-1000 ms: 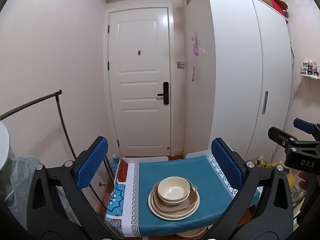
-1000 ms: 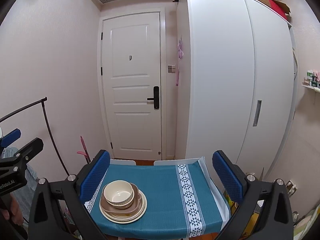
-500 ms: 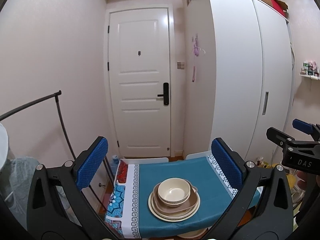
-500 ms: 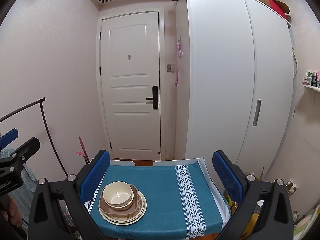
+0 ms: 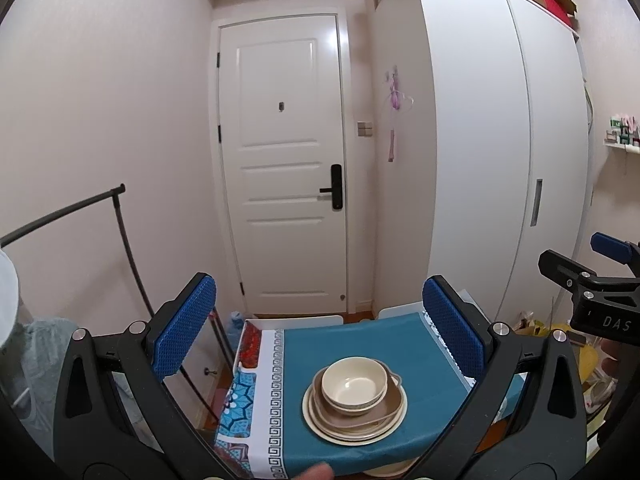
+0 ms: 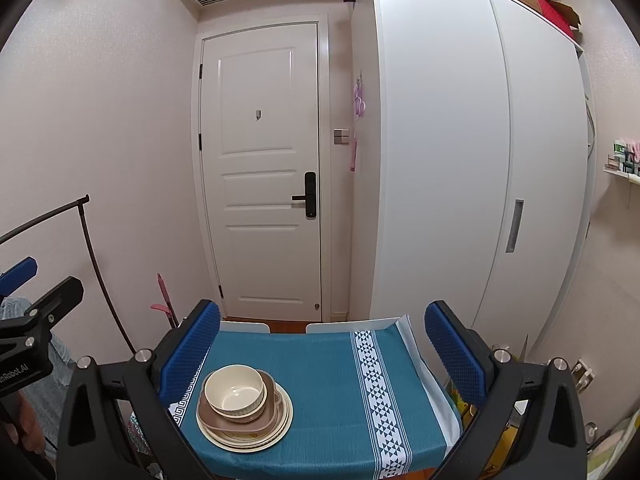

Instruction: Organize plates and bowls

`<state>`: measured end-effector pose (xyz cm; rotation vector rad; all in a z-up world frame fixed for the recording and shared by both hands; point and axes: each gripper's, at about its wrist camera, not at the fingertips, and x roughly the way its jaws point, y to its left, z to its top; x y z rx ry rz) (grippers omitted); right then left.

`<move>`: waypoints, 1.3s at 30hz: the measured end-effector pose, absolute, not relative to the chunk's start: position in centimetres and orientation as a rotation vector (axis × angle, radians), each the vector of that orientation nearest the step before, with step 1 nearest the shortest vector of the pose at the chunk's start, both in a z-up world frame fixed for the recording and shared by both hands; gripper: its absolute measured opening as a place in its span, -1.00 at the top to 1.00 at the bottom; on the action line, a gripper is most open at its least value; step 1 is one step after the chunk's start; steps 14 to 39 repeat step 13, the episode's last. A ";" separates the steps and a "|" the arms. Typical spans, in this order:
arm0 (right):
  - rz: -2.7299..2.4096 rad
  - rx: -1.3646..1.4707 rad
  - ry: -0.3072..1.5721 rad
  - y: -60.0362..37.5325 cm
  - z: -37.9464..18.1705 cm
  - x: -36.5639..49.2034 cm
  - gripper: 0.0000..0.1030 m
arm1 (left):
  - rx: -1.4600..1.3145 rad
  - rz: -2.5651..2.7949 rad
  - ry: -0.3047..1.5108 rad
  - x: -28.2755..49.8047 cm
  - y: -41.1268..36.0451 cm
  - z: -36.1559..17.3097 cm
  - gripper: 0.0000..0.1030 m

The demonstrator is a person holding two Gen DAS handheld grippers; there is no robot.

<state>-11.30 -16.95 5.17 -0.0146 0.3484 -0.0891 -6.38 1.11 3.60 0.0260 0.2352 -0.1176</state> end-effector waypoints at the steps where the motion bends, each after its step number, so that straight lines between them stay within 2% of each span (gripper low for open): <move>1: -0.089 -0.014 0.347 -16.9 5.2 -11.3 -0.98 | 0.027 -0.114 0.233 -6.4 1.1 3.6 -1.00; 39: -0.085 -0.011 0.355 -16.7 4.9 -10.3 -0.98 | 0.014 -0.091 0.210 -5.8 1.5 3.4 -1.00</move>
